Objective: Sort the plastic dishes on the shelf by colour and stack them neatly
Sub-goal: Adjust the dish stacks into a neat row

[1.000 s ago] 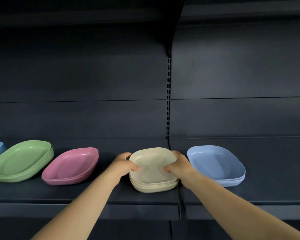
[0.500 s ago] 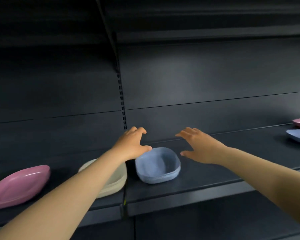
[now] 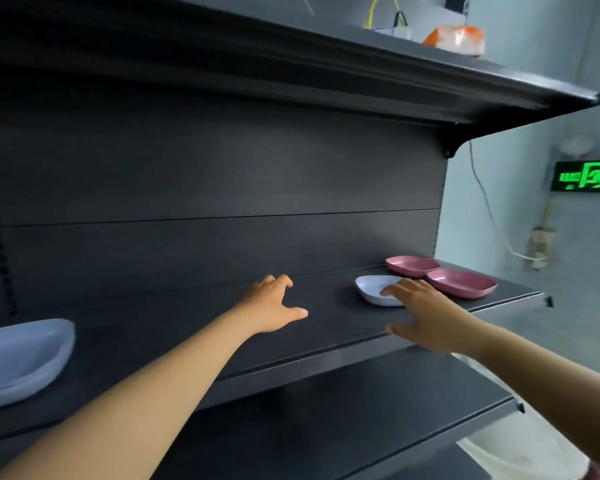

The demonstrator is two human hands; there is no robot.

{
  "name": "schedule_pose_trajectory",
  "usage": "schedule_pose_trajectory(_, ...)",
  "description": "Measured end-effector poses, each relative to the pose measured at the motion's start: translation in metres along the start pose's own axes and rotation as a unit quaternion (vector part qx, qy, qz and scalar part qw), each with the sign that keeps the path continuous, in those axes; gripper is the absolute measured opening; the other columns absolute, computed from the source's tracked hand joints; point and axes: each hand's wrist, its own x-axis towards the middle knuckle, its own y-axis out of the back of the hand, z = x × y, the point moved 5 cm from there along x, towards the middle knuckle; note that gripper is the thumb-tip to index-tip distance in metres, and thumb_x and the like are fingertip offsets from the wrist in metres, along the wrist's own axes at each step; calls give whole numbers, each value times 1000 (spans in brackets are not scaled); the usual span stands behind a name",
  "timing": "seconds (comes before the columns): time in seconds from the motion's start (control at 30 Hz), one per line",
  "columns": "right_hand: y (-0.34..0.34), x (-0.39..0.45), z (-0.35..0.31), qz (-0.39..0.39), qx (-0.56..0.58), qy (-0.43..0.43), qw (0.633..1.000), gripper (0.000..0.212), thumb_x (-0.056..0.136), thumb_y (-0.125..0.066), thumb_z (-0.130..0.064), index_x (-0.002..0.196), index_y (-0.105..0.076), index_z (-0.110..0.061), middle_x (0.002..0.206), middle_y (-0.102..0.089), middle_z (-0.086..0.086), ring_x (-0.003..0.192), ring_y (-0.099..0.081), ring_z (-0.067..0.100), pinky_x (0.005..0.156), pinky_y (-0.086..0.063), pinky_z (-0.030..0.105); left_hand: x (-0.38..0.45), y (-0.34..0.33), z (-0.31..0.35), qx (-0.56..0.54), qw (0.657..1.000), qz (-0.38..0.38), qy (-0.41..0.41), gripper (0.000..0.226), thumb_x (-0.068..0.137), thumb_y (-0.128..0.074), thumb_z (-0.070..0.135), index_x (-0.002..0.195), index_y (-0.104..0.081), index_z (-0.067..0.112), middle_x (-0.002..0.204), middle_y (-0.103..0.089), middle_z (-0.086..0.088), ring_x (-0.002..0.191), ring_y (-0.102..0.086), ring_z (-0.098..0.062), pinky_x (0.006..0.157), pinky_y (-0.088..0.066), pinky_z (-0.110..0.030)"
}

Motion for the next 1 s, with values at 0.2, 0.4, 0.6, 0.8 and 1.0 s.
schedule_pose_trajectory(0.2, -7, -7, 120, -11, 4, -63, 998, 65, 87, -61, -42, 143, -36, -23, 147, -36, 0, 137, -30, 23, 110, -25, 30, 78, -59, 75, -96, 994, -40, 25, 72, 85, -59, 50, 142, -29, 21, 149, -29, -1, 135, -34, -18, 103, -34, -31)
schedule_pose_trajectory(0.4, -28, 18, 215, 17, 70, -153, 986, 62, 83, -68, -39, 138, -45, -20, 143, -44, 2, 132, -36, 24, 108, -28, 30, 153, -116, 90, -210, 968, -78, 111, 91, 81, -65, 51, 149, -18, 15, 154, -25, -2, 137, -34, -21, 103, -33, -31)
schedule_pose_trajectory(0.6, -47, 68, 303, 17, 120, -256, 959, 74, 70, -79, -43, 132, -48, -17, 129, -53, 7, 119, -46, 27, 97, -37, 33, 234, -149, 91, -193, 965, -143, 110, 109, 73, -78, 41, 152, -7, 17, 157, -18, -2, 142, -25, -21, 110, -28, -30)
schedule_pose_trajectory(0.8, -85, 112, 366, -74, 123, -340, 929, 107, 63, -77, -59, 146, -26, -17, 144, -37, 13, 135, -33, 31, 108, -30, 35, 273, -169, 94, -93, 970, -212, 81, 112, 66, -83, 35, 151, -10, 30, 154, -23, 5, 138, -29, -19, 107, -31, -28)
schedule_pose_trajectory(1.0, -146, 144, 413, -124, 155, -323, 925, 121, 22, -78, -65, 130, -37, -29, 123, -51, 3, 113, -54, 24, 90, -46, 30, 280, -176, 92, -106, 967, -203, 110, 115, 65, -85, 30, 150, -8, 33, 153, -26, 5, 136, -33, -19, 107, -33, -29)
